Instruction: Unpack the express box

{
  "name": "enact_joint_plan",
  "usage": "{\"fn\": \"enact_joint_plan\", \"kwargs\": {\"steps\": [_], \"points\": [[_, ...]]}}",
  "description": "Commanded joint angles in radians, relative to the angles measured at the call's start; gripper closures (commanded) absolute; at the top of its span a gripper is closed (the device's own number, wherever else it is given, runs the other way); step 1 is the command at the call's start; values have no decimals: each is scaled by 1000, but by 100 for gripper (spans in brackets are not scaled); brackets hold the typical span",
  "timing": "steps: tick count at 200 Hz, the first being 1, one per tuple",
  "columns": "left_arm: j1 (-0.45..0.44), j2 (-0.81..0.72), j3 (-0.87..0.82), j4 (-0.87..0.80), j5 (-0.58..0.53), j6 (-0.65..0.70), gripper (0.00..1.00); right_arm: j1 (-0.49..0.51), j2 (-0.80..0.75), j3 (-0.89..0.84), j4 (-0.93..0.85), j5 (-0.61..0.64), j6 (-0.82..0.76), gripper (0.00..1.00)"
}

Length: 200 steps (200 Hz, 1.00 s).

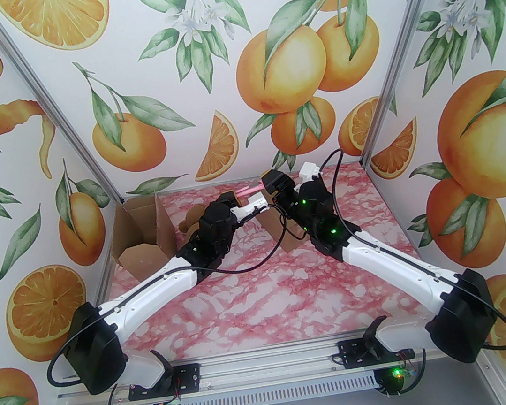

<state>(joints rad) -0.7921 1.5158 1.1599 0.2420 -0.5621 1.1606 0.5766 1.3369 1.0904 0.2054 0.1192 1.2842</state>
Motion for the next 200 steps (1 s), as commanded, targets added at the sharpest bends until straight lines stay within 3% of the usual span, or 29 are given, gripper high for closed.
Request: {"fn": "enact_joint_plan", "kwargs": {"steps": [1,26,64,113,125,155,200], "points": [[-6,13,-17,86,-43,93,90,2,19,40,-45,-47,17,49],[-6,8,-31,116,-41,127,90,1,29,42,-79,-43,31,60],[-20,1,-64,160,-36,199,90,-1,36,17,-23,-35,59,62],[-32,0,-87,192,-42,242,84,-1,53,19,-10,-47,61,81],[-32,-2,-89,193,-43,246,78,0,54,16,-17,-43,60,83],[-32,-6,-94,189,-50,246,44,-7,47,3,-3,-21,36,86],[-10,-56,-22,-114,37,38,28,-45,56,-12,58,5,-10,88]]}}
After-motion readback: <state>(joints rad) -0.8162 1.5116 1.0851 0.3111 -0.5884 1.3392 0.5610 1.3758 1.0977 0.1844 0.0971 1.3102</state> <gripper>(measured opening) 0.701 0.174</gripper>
